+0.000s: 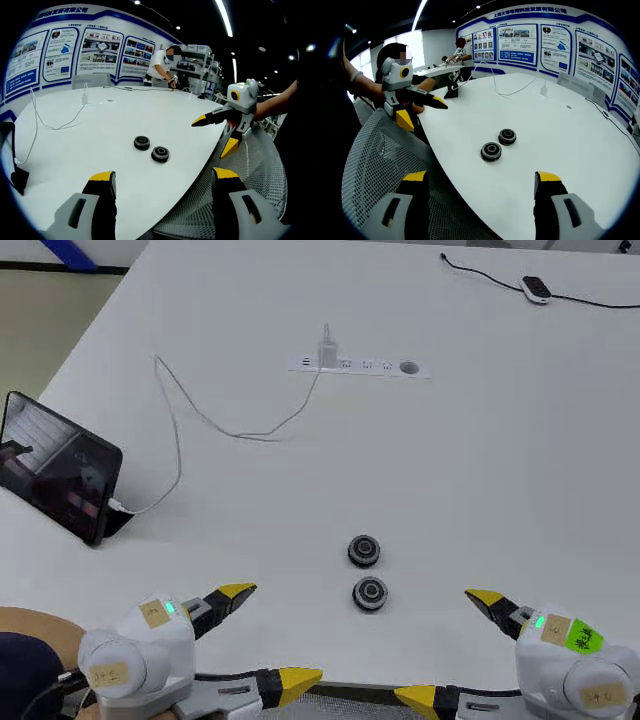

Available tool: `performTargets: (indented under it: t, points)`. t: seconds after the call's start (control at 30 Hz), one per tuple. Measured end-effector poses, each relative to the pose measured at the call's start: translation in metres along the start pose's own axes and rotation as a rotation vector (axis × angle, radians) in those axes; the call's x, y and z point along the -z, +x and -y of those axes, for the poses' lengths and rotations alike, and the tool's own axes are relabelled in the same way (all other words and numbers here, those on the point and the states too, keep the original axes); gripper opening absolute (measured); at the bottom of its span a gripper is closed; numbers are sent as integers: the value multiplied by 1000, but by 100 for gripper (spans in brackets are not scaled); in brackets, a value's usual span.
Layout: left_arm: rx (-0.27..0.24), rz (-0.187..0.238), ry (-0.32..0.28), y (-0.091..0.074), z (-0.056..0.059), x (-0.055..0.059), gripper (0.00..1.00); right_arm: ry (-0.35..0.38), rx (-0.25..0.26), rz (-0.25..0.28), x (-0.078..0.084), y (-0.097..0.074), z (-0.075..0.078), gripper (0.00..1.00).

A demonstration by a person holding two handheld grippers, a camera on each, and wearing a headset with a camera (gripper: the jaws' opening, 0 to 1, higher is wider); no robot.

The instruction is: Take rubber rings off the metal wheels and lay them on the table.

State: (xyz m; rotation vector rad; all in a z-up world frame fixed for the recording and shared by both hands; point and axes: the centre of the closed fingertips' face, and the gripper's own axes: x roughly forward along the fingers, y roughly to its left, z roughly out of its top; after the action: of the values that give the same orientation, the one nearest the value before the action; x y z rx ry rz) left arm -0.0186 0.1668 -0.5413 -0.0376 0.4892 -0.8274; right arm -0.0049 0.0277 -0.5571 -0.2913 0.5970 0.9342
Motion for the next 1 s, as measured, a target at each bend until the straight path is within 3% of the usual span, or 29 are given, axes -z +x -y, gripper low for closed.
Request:
performTargets:
  t: [0.67,1.0]
  points:
    - [50,-36,20,17,6,-4,71,27,-39,-7,-2,16,-2,79]
    - [76,-57,42,28,9,-6,63,41,-51,-9,-1,20,-2,67]
